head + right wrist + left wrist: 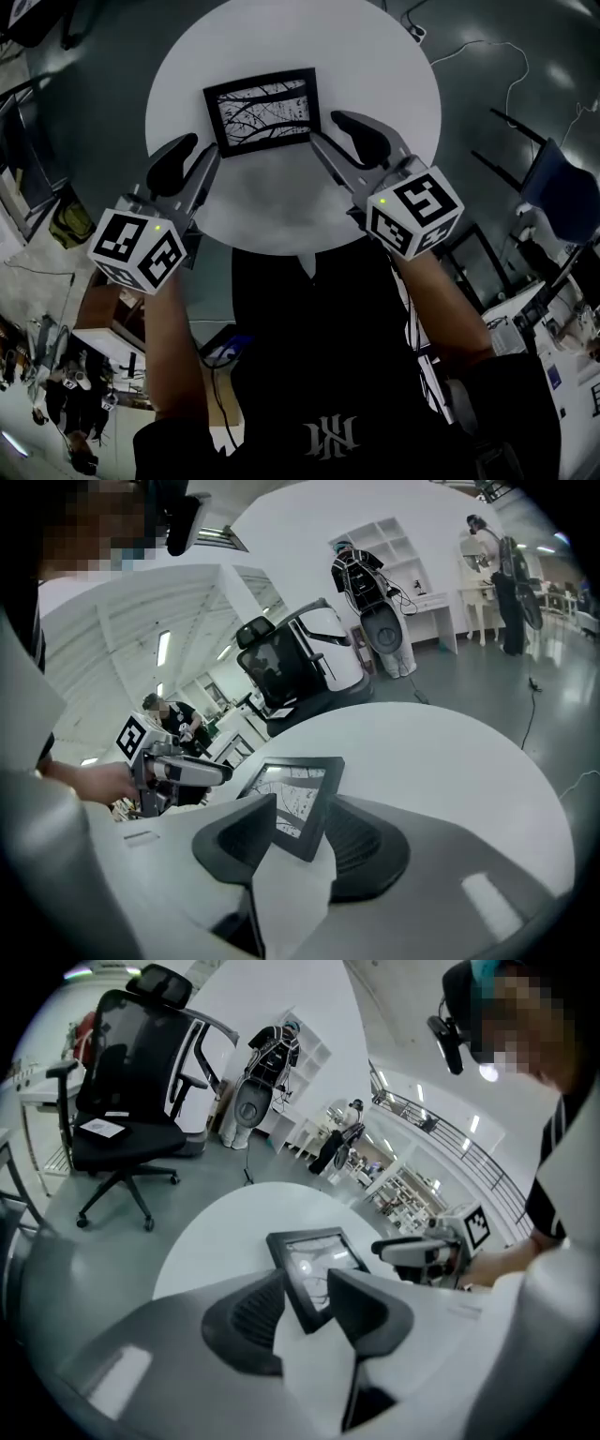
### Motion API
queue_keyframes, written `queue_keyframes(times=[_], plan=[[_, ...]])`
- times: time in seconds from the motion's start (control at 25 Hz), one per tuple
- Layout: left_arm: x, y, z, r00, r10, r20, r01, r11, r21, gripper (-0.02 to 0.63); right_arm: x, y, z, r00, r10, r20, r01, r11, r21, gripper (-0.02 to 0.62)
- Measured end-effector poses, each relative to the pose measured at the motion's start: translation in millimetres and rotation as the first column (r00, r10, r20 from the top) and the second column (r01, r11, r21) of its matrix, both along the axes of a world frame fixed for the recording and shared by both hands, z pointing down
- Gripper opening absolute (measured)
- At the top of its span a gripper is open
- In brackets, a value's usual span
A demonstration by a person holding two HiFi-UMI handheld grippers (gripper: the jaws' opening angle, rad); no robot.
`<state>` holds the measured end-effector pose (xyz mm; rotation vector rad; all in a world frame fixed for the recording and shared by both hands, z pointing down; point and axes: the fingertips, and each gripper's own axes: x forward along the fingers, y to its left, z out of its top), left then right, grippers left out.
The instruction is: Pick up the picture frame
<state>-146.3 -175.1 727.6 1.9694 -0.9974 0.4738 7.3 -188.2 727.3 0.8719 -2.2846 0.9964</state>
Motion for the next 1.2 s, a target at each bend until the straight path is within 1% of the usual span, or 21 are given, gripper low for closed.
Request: queue_keyframes(times=[0.08,0.28,0.44,0.56,0.8,1.08,1.2], plan=[[2.0,0.2,8.0,1.0,0.002,0.011,-0.002,1.0,-0.022,0.143,0.1,-0.7,6.4,1.0,0.008,-0.009,-0.008,1.0,-0.006,0.158],[4.6,-3.1,21.9,0.999,-0.023,0.025,0.024,0.997,-0.067,0.143,-4.2,-3.5,14.7,0.999,0.01,-0.04,-0.011,1.0,-0.01,0.156],[11.4,-1.8,27.4,0.999,-0.016,0.037,0.019,0.995,-0.098,0.143,-6.2,-4.6,22.2,0.996,-0.003,-0.094,0.002,1.0,-0.013,0.152],[13.2,-0.6,28.9,0.999,-0.019,0.04,0.024,0.994,-0.106,0.143,-5.4,-4.0,26.6,0.993,-0.002,-0.12,0.001,1.0,-0.012,0.149],[12.2,0.8,33.8,0.999,-0.022,0.049,0.027,0.993,-0.111,0.143,-7.8,-2.7,31.0,0.992,0.011,-0.125,-0.012,1.0,-0.012,0.133],[18.1,0.3,33.2,0.999,-0.013,0.049,0.019,0.993,-0.12,0.13,-6.2,-2.7,31.4,0.988,0.024,-0.151,-0.025,1.0,-0.004,0.094],[19.0,0.2,32.7,0.998,-0.018,0.057,0.025,0.992,-0.124,0.129,-6.1,-2.3,31.0,0.987,0.026,-0.156,-0.026,1.0,0.002,0.092]])
